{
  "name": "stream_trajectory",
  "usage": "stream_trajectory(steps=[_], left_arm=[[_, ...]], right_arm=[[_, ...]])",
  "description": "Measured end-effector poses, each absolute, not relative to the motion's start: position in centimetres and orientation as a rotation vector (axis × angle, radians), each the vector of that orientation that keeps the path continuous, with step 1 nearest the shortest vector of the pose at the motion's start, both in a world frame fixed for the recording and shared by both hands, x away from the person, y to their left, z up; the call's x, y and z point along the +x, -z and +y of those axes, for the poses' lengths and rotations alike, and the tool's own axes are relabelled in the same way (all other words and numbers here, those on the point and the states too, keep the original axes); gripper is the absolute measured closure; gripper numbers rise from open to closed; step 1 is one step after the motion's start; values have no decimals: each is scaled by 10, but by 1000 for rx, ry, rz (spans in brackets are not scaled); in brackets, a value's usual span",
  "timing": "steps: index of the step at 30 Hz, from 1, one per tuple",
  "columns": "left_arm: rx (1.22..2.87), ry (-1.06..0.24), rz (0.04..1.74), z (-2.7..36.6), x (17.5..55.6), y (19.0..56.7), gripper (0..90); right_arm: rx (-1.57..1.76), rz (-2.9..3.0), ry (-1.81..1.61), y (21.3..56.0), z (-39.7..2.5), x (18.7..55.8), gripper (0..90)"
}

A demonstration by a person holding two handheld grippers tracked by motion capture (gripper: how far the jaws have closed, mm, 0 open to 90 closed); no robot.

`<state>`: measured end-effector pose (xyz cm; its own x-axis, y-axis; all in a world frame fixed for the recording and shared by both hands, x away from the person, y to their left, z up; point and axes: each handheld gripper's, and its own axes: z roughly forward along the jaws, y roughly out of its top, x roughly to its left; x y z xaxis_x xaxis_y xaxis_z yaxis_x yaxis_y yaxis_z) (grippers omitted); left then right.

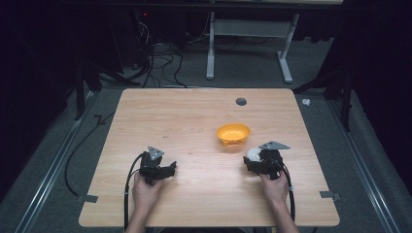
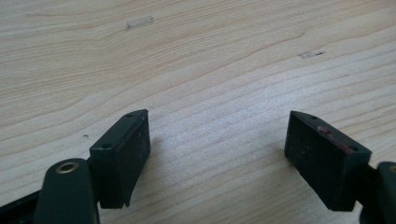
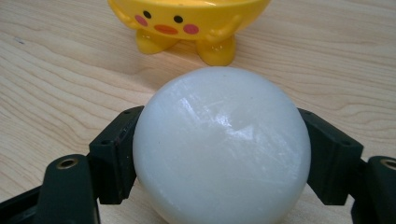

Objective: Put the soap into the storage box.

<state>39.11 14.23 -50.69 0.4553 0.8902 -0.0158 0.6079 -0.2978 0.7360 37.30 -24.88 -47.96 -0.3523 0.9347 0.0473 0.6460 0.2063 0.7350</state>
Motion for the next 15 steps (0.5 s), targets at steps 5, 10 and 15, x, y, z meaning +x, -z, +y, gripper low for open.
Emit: stream_trajectory(steps=[5,10,15], left_arm=[[2022,-528,1247,142,391,507,229],[2022,-528,1247,142,391,507,229],[2022,-528,1247,142,391,507,229]], right_arm=[[1458,2080,-960,475,-248,372,247],[1433,2085,-981,469,-247,371,247],[1429,2093,-989,465,-247,371,247]])
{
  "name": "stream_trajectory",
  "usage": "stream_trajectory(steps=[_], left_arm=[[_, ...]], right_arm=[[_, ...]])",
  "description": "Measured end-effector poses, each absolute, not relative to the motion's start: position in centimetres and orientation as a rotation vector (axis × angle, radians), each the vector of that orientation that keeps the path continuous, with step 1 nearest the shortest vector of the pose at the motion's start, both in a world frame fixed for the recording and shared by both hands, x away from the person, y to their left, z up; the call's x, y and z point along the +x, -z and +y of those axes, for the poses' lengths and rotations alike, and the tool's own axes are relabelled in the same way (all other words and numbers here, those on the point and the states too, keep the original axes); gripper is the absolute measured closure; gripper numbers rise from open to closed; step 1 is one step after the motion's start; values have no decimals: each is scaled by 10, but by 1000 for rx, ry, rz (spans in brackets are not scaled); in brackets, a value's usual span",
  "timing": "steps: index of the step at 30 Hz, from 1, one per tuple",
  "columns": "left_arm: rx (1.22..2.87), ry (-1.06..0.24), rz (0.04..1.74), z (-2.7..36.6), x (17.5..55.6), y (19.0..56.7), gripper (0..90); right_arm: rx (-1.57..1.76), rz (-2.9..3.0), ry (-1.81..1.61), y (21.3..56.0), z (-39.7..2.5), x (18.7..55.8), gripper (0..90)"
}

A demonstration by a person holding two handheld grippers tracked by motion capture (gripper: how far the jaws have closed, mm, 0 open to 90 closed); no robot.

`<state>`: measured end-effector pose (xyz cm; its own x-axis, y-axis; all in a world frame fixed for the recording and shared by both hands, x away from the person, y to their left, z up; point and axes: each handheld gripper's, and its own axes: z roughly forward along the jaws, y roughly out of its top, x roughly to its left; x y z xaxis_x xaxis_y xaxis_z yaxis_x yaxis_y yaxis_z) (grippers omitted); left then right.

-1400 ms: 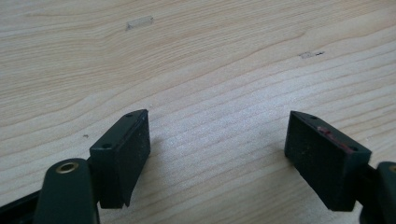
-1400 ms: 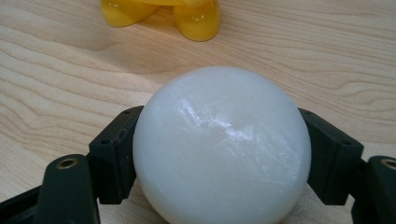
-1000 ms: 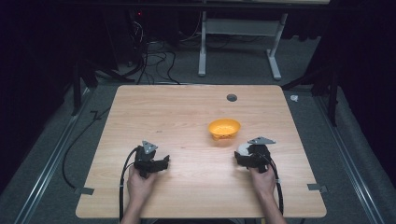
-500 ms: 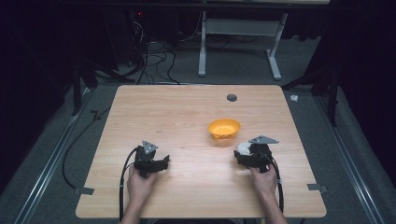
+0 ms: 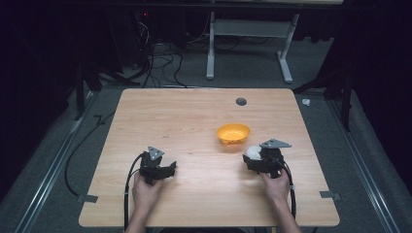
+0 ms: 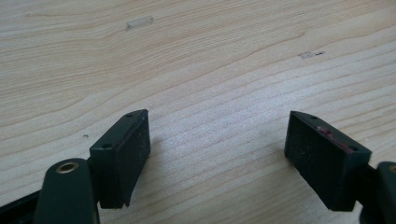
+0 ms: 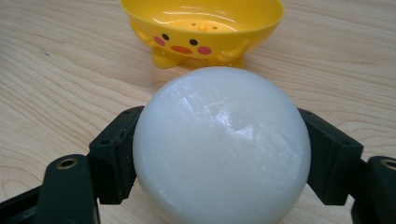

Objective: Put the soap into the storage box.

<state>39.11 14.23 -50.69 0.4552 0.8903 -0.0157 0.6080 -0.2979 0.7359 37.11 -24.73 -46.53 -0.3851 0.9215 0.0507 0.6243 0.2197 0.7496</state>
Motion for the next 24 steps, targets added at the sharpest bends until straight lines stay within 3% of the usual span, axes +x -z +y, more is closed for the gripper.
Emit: stream_trajectory(steps=[24], left_arm=[[2021,-528,1247,142,391,507,229]], right_arm=[[1380,2114,-1046,448,-242,375,247]])
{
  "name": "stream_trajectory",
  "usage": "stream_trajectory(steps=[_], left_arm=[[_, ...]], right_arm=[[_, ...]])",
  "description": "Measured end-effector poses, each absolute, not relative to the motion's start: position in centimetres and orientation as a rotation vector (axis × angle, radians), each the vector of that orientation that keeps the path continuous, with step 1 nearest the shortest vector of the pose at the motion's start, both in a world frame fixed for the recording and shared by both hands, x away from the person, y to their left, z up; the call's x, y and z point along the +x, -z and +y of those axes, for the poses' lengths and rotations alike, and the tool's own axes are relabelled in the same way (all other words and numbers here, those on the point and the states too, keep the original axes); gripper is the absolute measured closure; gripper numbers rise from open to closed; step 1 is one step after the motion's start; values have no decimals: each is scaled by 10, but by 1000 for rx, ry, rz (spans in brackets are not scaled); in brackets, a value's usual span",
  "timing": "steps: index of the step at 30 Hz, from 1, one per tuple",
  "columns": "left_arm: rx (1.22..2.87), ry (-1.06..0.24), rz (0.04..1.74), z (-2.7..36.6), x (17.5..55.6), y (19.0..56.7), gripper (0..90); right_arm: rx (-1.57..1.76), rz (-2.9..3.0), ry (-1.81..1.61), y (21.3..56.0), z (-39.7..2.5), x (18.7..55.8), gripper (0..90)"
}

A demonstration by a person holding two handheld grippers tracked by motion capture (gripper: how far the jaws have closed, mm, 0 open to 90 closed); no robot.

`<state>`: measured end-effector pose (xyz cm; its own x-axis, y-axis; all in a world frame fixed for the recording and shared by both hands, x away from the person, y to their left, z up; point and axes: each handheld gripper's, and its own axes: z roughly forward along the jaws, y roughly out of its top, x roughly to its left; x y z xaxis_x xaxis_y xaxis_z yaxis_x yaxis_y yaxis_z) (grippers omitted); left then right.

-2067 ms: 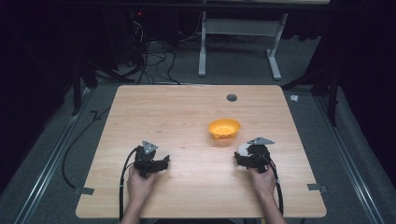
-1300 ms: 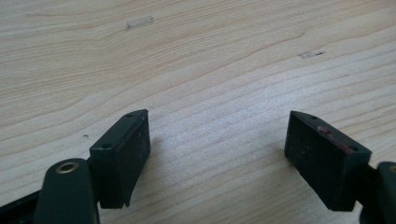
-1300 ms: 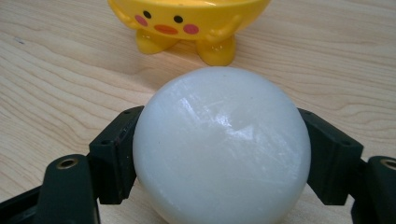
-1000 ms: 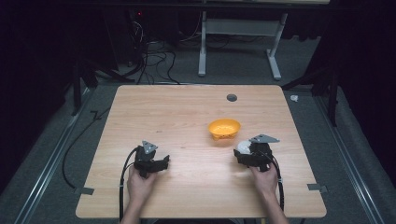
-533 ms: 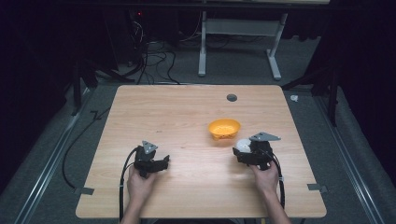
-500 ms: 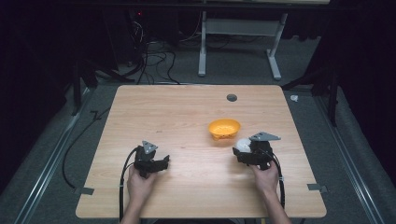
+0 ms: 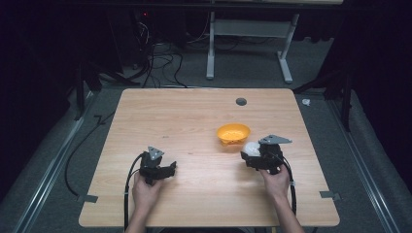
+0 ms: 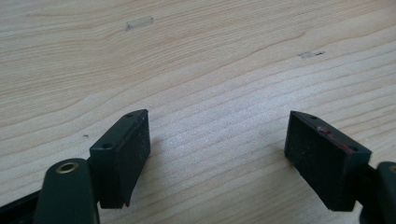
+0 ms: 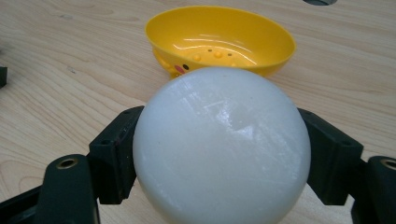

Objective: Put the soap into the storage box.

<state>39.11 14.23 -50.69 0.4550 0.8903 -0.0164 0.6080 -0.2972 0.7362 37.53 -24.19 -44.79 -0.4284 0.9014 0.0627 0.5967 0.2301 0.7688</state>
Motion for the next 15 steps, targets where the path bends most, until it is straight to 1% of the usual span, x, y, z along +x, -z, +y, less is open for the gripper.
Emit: stream_trajectory(steps=[15], left_arm=[[2022,-528,1247,142,391,507,229]], right_arm=[[1366,2112,-1071,439,-238,381,247]])
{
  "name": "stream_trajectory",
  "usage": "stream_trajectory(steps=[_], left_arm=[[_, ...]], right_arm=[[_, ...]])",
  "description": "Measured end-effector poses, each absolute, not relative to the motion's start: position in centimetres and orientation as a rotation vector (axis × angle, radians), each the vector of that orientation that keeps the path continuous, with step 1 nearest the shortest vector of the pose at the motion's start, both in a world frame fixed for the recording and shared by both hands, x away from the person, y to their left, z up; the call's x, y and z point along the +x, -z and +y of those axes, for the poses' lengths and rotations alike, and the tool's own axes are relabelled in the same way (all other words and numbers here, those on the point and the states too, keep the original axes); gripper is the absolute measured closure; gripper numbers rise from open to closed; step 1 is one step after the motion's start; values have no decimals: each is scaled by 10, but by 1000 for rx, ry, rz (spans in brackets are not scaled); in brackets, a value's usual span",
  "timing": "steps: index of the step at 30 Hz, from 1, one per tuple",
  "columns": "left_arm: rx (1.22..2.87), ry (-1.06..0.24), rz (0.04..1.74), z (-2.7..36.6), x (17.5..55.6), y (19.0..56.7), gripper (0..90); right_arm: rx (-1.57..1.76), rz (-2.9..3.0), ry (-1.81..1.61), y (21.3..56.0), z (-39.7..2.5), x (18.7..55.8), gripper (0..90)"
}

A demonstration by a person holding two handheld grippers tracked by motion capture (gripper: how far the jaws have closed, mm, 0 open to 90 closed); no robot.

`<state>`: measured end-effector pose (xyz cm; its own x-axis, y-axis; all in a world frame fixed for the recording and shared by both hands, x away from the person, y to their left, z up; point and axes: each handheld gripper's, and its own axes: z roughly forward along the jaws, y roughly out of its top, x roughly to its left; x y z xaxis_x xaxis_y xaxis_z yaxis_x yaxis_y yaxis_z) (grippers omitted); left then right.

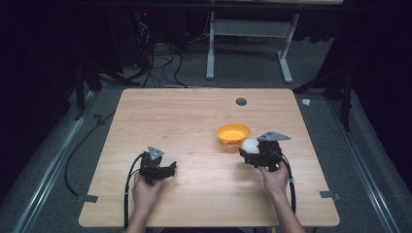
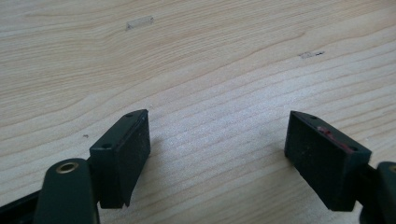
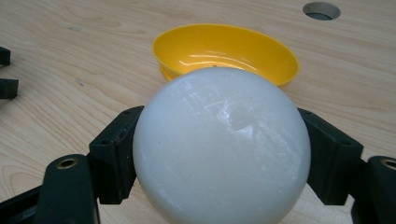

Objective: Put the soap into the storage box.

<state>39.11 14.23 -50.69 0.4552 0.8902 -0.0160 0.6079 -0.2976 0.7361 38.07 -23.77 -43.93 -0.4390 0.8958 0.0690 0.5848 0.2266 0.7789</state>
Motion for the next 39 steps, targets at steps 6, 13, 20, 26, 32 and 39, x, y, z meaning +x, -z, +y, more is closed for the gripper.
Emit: stream_trajectory(steps=[6,13,20,26,32,39], left_arm=[[2022,-528,1247,142,391,507,229],[2022,-528,1247,142,391,507,229],[2022,-528,1247,142,391,507,229],[2023,-527,1247,142,391,507,229],[2023,-527,1247,142,391,507,229],[2023,-527,1247,142,391,507,229]], right_arm=[[1353,2113,-1081,435,-235,385,247],[1348,2120,-1089,434,-233,388,247],[1344,2121,-1092,431,-230,393,248],[1336,2122,-1098,429,-228,397,248],[1347,2124,-1091,431,-226,402,248],[1351,2129,-1082,430,-223,409,247]])
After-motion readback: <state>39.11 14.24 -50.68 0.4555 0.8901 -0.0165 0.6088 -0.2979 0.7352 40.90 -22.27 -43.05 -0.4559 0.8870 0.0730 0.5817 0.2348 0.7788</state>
